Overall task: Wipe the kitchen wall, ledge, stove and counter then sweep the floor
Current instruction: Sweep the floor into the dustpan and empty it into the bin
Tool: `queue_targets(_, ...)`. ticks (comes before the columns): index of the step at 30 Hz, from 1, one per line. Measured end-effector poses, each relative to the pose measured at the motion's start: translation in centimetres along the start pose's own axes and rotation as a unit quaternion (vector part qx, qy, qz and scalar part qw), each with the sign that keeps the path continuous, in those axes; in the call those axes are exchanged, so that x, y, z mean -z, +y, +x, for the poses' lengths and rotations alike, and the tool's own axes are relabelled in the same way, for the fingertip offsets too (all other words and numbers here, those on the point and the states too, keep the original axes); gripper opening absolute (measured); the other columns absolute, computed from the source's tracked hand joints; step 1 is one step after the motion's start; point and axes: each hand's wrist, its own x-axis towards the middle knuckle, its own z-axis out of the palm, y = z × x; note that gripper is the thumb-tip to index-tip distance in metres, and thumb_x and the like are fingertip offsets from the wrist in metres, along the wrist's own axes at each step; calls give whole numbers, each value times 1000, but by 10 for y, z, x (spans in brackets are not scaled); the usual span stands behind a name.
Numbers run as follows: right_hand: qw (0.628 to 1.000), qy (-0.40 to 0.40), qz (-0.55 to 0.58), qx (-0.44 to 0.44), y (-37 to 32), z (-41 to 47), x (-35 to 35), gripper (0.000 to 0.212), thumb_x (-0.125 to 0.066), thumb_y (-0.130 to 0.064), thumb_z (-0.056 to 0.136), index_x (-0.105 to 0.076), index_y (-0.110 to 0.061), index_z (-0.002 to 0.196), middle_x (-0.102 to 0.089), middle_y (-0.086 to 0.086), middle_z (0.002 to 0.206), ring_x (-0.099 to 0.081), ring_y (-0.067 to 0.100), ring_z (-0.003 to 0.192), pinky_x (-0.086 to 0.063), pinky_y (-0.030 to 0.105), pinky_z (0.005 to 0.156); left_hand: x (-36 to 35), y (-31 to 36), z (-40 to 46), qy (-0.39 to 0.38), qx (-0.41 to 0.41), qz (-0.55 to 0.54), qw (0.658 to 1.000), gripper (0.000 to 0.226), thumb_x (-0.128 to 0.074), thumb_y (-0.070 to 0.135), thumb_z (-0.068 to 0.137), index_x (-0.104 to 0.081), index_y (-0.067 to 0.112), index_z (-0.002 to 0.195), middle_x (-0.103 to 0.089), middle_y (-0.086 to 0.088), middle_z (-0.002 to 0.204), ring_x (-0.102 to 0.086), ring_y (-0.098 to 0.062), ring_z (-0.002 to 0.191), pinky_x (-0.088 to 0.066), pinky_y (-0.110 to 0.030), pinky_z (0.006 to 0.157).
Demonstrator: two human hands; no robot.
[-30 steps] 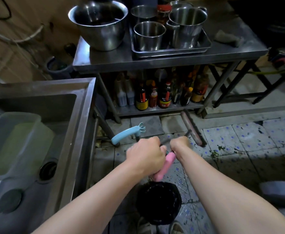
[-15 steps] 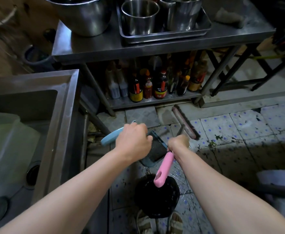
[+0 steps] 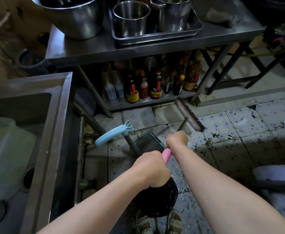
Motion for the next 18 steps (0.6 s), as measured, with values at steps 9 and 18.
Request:
queue_targets(9,995,-58,60,-48,7,-19,8,49,-45,-3,86,-29,-5,132,-55,22,117,-67,36,87,-57,46,76,-12,3,-9,25,-8,-42,999,27,-48,16,86,-49,11,113,-58,-9,111,-58,-28,99,-40,-28,69)
queue_targets(18,999,-33,23,-28,20,-21,26,35,-45,3,86,-48,4,121,-60,22,114,-62,32,89,-43,29,54,-27,9,-8,51,-26,-45,997,25,-52,19,83,-50,10,107,-58,-9,106,-51,-25,85,-39,-30,68)
